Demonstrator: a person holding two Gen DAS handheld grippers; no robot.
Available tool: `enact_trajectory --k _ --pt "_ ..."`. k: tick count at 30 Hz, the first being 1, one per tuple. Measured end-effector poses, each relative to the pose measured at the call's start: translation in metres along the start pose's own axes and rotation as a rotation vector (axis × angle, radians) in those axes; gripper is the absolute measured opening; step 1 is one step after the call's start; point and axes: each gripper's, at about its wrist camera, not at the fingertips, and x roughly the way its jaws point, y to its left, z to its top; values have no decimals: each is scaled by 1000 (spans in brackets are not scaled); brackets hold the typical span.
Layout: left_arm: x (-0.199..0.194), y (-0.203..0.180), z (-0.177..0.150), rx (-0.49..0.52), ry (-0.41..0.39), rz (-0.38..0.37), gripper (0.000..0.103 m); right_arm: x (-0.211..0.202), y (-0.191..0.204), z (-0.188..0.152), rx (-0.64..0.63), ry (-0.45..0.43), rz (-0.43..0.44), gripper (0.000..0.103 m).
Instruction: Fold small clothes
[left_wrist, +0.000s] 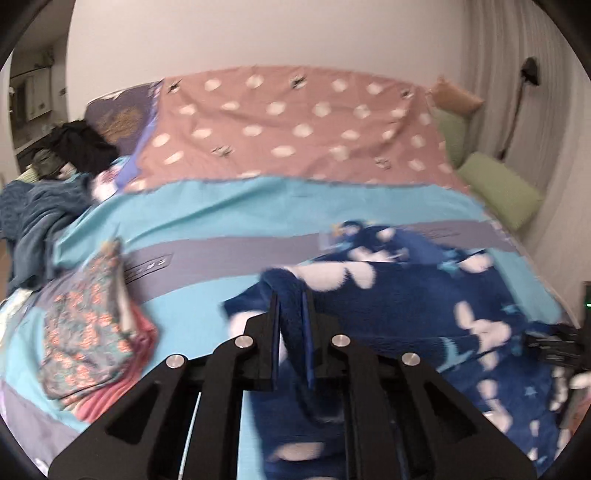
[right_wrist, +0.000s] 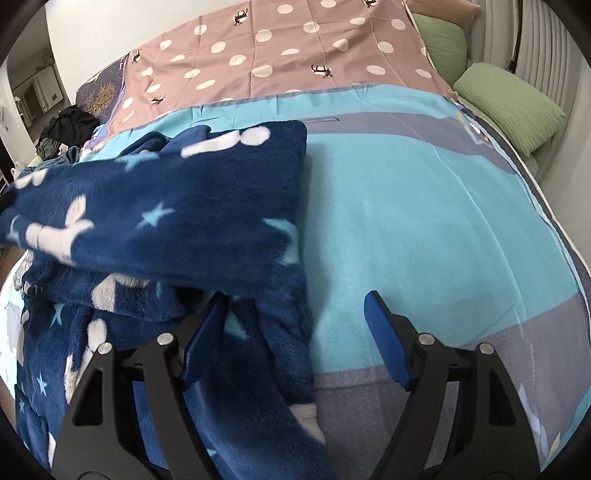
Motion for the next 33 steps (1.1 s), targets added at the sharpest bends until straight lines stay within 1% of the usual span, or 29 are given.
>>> enact_trajectory --k 1,2,3,5,6,7,8,9,10,11,12,13,14,15,16,17,18,19,20,21,23,26,27,28,29,31,32,33 --pt "10 7 -7 -12 42 31 28 -3 0 -1 -7 -5 -2 77" --pt "16 11 -14 -26 68 49 33 -9 0 -2 -9 -12 -3 77" --pt "19 14 -20 -42 85 52 35 -15 -1 -2 -6 -23 -2 77" --pt "16 16 -32 -74 80 24 35 -27 -2 1 1 -60 -3 73" --pt "13 14 -35 -81 67 2 35 -36 0 4 -9 -86 6 59" --pt "8 8 -35 -82 45 -40 35 -42 7 7 -32 -103 40 37" --pt "6 2 -32 -76 34 -68 35 -45 13 9 -49 -107 80 25" --pt "5 -9 -30 -59 25 -100 35 -47 26 11 -77 -96 167 15" --pt "5 -18 -28 -35 25 -126 35 -45 34 12 -92 -81 211 13" --pt "10 -32 -29 0 42 -148 35 -38 48 10 -112 -49 266 13" --pt "19 -42 -32 28 75 -141 35 -31 57 9 -122 -31 285 13" --pt "30 -50 -37 45 113 -118 35 -22 66 8 -131 -12 292 13" --pt "51 -57 -48 65 180 -71 36 -11 72 8 -130 0 279 13" --pt "66 -61 -61 76 194 -51 38 4 71 9 -110 -1 228 13" --pt "67 -63 -67 86 147 -45 38 14 66 9 -91 -12 164 3" --pt "64 -63 -68 86 141 -44 38 23 57 9 -62 -17 120 0" --pt "62 -62 -67 77 147 -49 38 29 36 9 48 -3 192 0" --pt "60 -60 -67 68 153 -56 38 30 20 8 131 7 254 0" --pt "59 -60 -69 68 151 -63 38 28 8 8 183 12 256 0" --pt "59 -58 -71 65 147 -71 38 23 2 8 188 2 212 0" --pt "60 -59 -70 60 149 -74 38 16 0 4 147 -1 119 0" --pt "63 -60 -70 71 142 -62 38 2 -9 -4 170 24 170 0" --pt "63 -60 -68 72 142 -61 38 -4 -11 -5 175 24 170 0" --pt "63 -60 -67 71 143 -61 38 -15 -10 -4 168 12 164 2" --pt "63 -60 -68 68 143 -64 39 -23 -8 -2 153 -9 161 6" --pt "61 -60 -66 66 141 -66 39 -42 2 7 95 -82 159 7" --pt "60 -61 -65 69 139 -62 39 -47 7 13 73 -107 173 7" --pt "59 -62 -64 73 136 -58 39 -49 14 22 52 -131 199 11"
